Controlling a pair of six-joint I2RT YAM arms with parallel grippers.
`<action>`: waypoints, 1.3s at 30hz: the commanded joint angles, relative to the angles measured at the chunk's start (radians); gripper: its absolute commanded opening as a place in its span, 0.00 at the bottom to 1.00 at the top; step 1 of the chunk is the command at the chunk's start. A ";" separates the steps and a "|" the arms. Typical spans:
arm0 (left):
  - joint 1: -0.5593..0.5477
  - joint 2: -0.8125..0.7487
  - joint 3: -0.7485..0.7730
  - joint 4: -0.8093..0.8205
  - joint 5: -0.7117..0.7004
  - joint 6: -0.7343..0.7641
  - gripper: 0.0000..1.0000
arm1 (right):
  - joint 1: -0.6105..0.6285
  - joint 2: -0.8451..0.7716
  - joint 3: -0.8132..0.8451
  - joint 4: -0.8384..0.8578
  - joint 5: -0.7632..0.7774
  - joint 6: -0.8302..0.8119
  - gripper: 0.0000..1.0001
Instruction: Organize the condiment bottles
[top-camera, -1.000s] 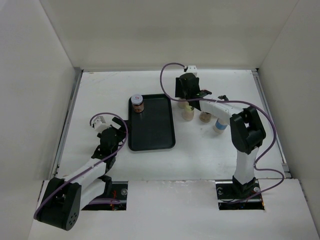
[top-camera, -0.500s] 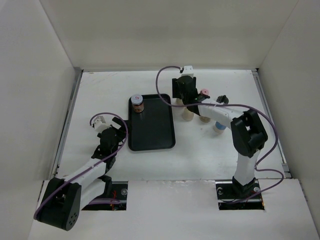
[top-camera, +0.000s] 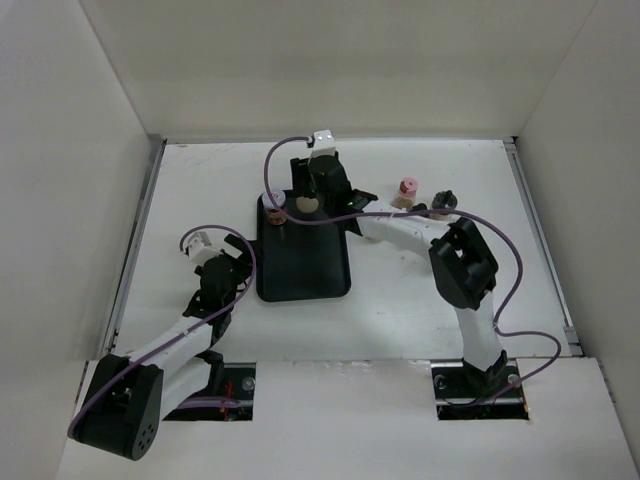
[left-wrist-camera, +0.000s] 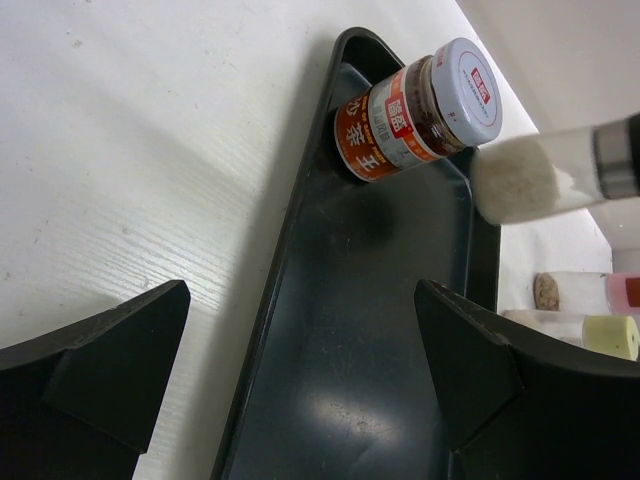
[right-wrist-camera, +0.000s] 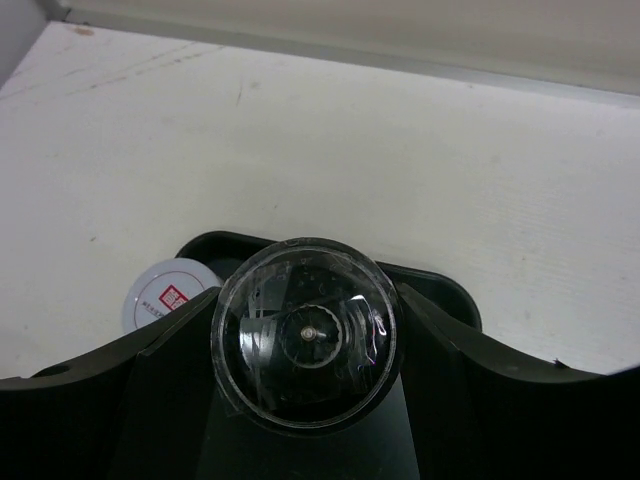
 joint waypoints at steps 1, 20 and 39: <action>0.007 -0.022 0.009 0.056 0.011 0.006 1.00 | 0.001 0.045 0.088 0.086 -0.014 0.025 0.58; -0.005 0.002 0.016 0.063 0.007 0.009 1.00 | 0.002 0.107 0.111 0.094 -0.022 0.158 0.92; -0.013 0.008 0.017 0.063 0.011 0.006 1.00 | -0.128 -0.577 -0.628 0.028 0.098 0.138 0.43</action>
